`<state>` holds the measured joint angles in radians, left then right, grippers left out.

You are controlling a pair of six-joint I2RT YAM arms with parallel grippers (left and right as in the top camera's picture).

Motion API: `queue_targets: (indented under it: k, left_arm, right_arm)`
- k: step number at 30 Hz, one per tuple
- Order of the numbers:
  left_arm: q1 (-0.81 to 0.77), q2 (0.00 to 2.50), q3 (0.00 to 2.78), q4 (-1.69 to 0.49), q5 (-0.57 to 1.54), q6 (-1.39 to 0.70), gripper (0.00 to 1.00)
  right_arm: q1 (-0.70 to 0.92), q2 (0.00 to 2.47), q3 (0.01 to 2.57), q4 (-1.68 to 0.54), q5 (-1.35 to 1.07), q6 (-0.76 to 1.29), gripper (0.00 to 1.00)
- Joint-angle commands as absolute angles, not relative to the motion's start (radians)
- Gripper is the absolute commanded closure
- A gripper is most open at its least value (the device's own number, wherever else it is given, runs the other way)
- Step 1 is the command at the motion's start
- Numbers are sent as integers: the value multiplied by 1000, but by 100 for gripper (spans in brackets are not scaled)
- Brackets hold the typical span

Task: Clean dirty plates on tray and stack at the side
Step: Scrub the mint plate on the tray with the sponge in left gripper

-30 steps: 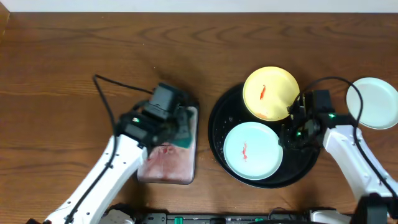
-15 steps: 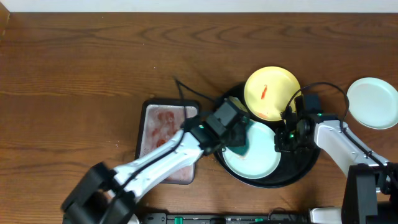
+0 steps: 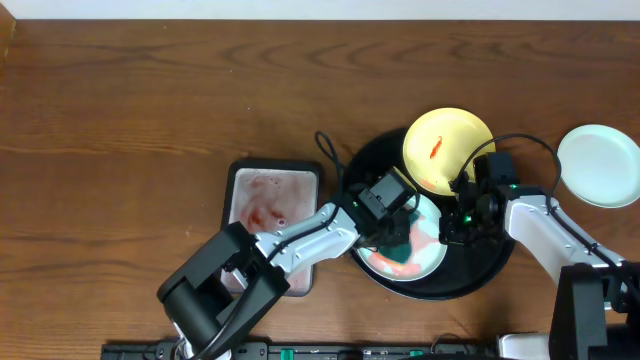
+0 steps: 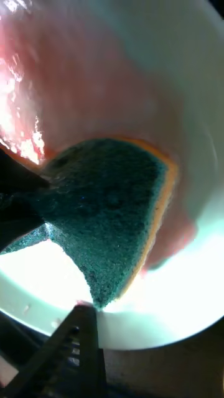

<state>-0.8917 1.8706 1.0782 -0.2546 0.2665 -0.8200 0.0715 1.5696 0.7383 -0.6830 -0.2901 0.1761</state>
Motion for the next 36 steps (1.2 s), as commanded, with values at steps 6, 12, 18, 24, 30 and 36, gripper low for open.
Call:
queue_targets:
  k: [6, 12, 18, 24, 30, 36]
  left_arm:
    - [-854, 1927, 1136, -584, -275, -766, 93]
    - [-855, 1930, 1143, -535, -301, -715, 93]
    - [-857, 1935, 1143, -373, 99, -761, 93]
    - [-904, 1942, 1143, -255, 284, -853, 93]
    - [-964, 1942, 1142, -210, 288, -921, 92]
    - [-942, 1942, 1142, -215, 200, -767, 92]
  right_arm:
    - [80, 1589, 719, -662, -236, 194, 99]
    - [80, 1589, 719, -674, -232, 170, 99]
    - [80, 1589, 719, -672, -212, 167, 99]
    - [80, 1589, 719, -672, -205, 177, 99]
    - [80, 1589, 719, -675, -184, 195, 99]
    - [80, 1589, 719, -677, -184, 194, 99]
